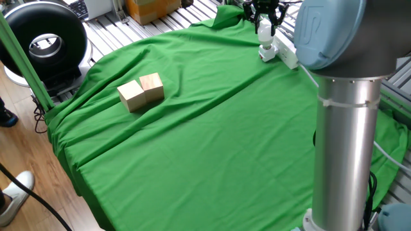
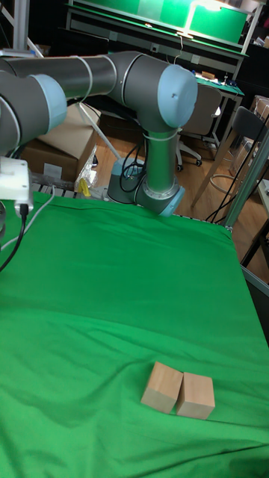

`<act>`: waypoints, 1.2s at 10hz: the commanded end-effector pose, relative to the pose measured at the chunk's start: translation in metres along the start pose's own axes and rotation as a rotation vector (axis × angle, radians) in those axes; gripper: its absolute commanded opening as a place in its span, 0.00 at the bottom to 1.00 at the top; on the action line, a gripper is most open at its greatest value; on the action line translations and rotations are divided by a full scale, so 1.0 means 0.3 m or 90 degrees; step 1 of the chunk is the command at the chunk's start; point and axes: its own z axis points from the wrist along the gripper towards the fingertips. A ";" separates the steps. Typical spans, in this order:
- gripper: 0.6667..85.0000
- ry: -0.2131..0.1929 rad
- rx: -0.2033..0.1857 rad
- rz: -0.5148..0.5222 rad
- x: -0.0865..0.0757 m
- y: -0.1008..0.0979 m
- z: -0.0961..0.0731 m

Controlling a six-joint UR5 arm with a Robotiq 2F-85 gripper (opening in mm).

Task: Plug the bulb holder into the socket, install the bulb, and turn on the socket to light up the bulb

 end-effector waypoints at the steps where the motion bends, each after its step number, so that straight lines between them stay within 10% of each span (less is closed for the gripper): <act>1: 0.00 0.008 0.012 0.054 -0.012 -0.011 0.004; 12: 0.00 0.050 0.050 0.320 0.016 -0.050 0.018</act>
